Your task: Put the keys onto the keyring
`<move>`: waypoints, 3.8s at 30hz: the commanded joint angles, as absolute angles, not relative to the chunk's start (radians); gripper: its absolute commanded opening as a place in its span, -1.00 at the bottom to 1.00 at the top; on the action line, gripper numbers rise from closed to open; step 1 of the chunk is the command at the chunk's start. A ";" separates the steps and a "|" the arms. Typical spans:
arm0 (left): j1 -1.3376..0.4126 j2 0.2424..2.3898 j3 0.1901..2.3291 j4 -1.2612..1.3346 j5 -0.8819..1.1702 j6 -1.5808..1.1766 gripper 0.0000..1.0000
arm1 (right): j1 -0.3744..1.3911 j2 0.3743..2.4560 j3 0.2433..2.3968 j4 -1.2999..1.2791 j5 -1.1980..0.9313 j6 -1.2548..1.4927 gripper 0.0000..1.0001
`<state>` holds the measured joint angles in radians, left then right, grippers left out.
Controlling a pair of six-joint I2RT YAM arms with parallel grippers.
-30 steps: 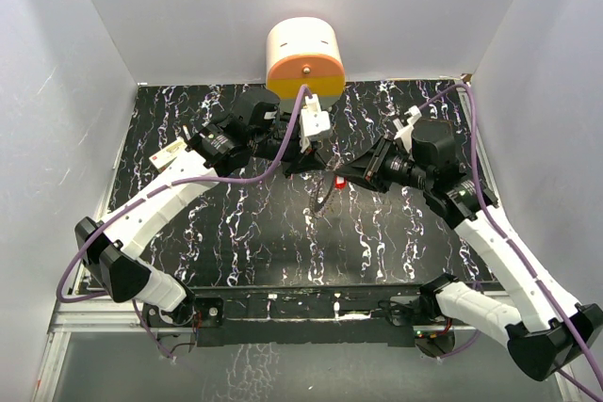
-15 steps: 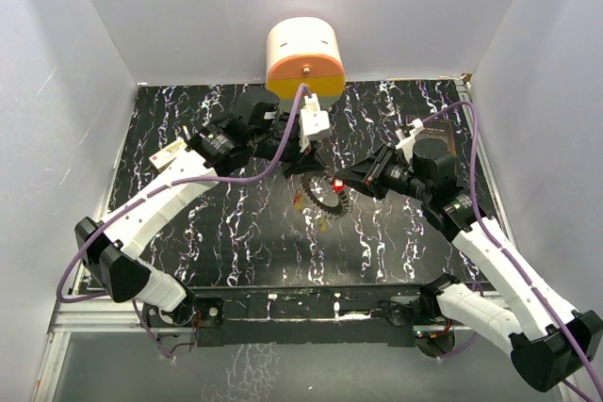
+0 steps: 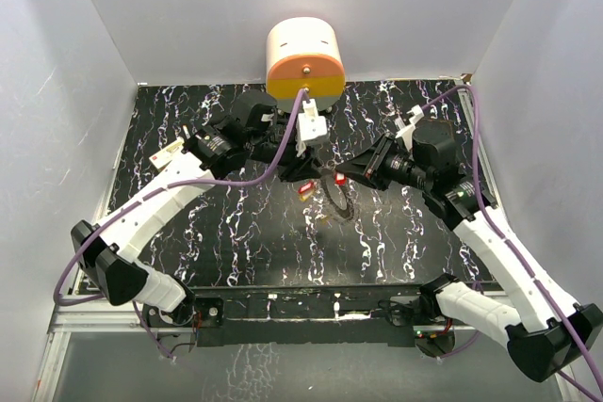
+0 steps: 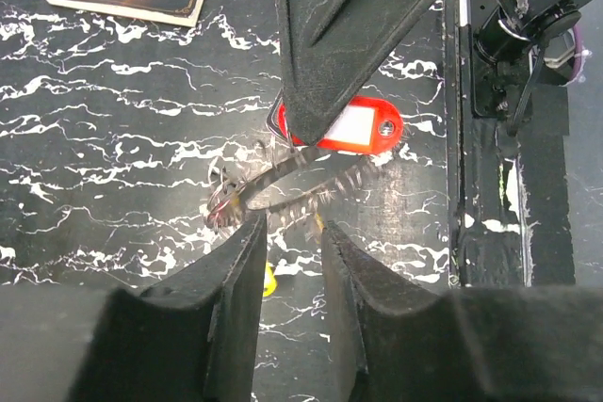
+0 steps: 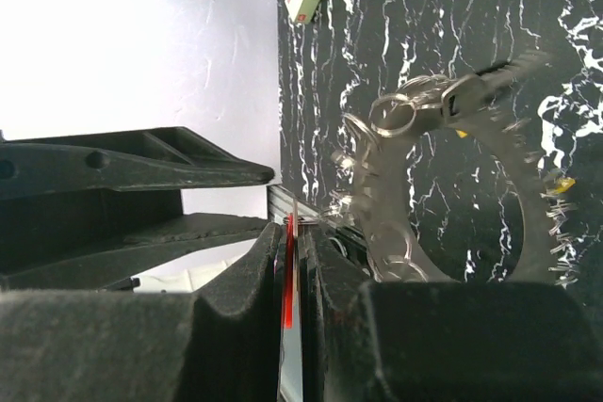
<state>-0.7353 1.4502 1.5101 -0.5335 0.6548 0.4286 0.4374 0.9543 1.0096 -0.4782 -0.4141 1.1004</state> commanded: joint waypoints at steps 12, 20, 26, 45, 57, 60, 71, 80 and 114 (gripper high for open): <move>-0.733 1.499 1.587 -0.602 0.674 0.444 -0.21 | 0.433 0.986 1.103 -0.469 -0.483 1.050 -0.84; -0.750 1.540 1.598 -0.589 0.663 0.423 -0.21 | 0.434 0.986 1.120 -0.470 -0.503 1.049 -0.84; -0.752 1.547 1.610 -0.574 0.669 0.391 -0.21 | 0.434 0.987 1.118 -0.466 -0.511 1.051 -0.84; -0.760 1.556 1.623 -0.549 0.732 0.319 -0.23 | 0.445 0.986 1.106 -0.397 -0.484 1.107 -0.84; -0.763 1.574 1.635 -0.534 0.727 0.308 -0.72 | 0.449 0.989 1.105 -0.373 -0.500 1.128 -0.84; -0.765 1.572 1.636 -0.536 0.724 0.308 -0.89 | 0.451 0.995 1.111 -0.370 -0.500 1.127 -0.84; -0.766 1.546 1.628 -0.592 0.698 0.372 -1.00 | 0.451 0.994 1.149 -0.417 -0.455 1.083 -0.84; -0.765 1.502 1.606 -0.634 0.670 0.444 -1.00 | 0.451 0.993 1.174 -0.439 -0.441 1.066 -0.84; -0.766 1.344 1.486 -0.524 0.719 0.522 -1.00 | 0.438 0.915 0.907 -0.207 -0.468 1.328 -0.84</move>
<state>-0.7620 1.4307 1.4891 -0.5316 0.6518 0.4950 0.4488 0.9192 0.9127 -0.3630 -0.4374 1.2709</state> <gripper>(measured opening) 0.009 0.120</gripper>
